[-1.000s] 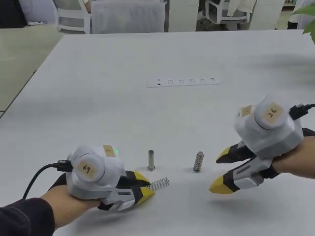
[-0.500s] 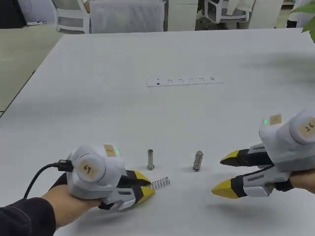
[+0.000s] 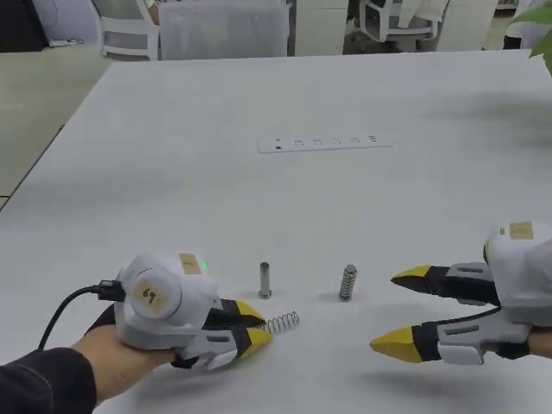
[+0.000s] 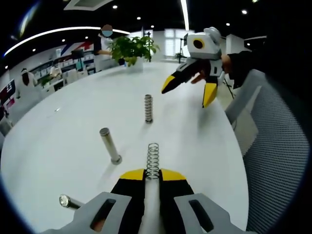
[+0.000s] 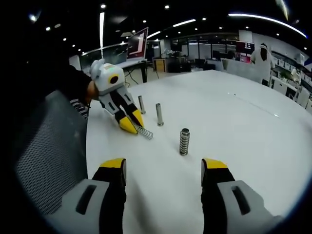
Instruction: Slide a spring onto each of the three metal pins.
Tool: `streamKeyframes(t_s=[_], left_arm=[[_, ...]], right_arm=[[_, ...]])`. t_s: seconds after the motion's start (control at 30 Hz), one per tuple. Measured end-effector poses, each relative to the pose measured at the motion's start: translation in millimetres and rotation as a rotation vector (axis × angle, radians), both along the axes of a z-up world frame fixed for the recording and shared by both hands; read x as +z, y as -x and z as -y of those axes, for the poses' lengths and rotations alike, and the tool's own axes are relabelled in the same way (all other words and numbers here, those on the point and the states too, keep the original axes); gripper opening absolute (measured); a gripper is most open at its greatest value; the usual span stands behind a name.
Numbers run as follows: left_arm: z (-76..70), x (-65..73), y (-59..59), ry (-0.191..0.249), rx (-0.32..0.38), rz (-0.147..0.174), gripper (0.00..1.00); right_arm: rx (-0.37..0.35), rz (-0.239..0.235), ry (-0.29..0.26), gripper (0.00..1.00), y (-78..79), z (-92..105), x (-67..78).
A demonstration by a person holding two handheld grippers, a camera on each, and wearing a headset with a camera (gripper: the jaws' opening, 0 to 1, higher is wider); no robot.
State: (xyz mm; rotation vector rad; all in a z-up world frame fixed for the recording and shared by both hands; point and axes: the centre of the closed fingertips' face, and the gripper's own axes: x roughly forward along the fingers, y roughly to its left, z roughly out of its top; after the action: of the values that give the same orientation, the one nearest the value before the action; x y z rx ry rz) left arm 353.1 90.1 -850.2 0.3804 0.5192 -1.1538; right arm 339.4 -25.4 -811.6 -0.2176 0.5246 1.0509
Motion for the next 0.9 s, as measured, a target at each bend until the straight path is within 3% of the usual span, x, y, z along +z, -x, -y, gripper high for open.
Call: streamKeyframes(t_s=[0.13,0.37,0.9], left_arm=[[0.1,1.3,2.4,0.004,-0.004,-0.001,0.02],[1.6,8.8,7.6,0.018,-0.013,0.005,0.02],[8.8,43.8,33.4,0.085,-0.081,0.047,0.02]], right_arm=[[-0.017,0.003,-0.053,0.71,1.1,-0.9,2.5],[-0.023,0.002,-0.075,0.76,5.2,0.7,1.5],[0.005,-0.016,-0.099,0.76,18.3,-8.0,8.7]])
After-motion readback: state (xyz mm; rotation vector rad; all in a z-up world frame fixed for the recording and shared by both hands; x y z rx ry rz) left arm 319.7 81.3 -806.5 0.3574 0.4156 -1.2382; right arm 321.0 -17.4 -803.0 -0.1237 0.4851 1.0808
